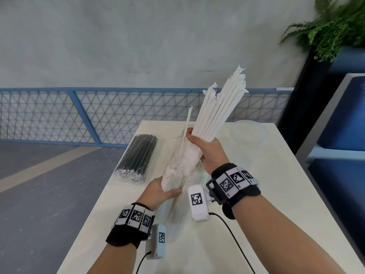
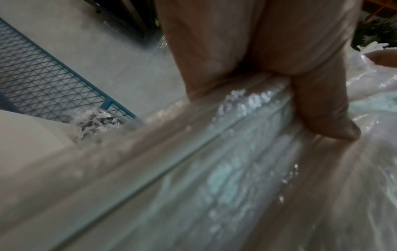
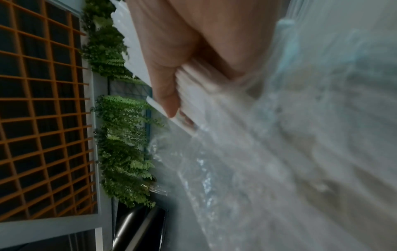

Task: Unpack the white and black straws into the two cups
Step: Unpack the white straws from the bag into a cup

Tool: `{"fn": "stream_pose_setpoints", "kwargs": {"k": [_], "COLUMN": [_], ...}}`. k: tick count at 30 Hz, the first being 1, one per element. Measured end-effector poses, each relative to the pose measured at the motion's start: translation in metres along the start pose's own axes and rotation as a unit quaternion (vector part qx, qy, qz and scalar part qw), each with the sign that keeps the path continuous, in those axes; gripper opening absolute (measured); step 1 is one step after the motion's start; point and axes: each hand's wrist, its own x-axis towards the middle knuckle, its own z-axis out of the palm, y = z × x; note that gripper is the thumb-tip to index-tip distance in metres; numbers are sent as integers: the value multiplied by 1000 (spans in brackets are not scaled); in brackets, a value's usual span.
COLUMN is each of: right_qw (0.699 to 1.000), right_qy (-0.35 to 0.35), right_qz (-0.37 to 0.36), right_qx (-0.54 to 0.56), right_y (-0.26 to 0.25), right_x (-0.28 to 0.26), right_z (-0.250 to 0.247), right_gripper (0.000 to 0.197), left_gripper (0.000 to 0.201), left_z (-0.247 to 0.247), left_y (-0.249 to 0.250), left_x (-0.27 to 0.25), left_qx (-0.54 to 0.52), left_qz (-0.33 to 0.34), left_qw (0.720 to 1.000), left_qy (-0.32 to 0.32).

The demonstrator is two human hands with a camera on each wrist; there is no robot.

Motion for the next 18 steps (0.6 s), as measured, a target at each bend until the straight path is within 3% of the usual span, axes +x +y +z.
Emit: {"fn": "stream_pose_setpoints", "kwargs": {"k": [3,10,15,18], "right_qw": [998,990,998,997], "right_qy": [-43,-55,34,66], "right_qz": [16,44,26,18], "right_qx": [-40,-120,-47,39], "right_y": [4,15,15,2], "right_x": [-1,-3,-3,0], "right_z": [-1,-5,-4,-7], "right_gripper": [36,28,41,32], "left_gripper": [28,29,28,29], "left_z": [-1,1,-1,-5], "left_y": [1,3,7,7], "left_x": [-1,-1,-2,-4], "left_qx": [10,23,36,34], "left_qz": [4,8,4,-9], "left_qw": [1000,1000,999,999], "left_qy": [-5,5,18,39]}}
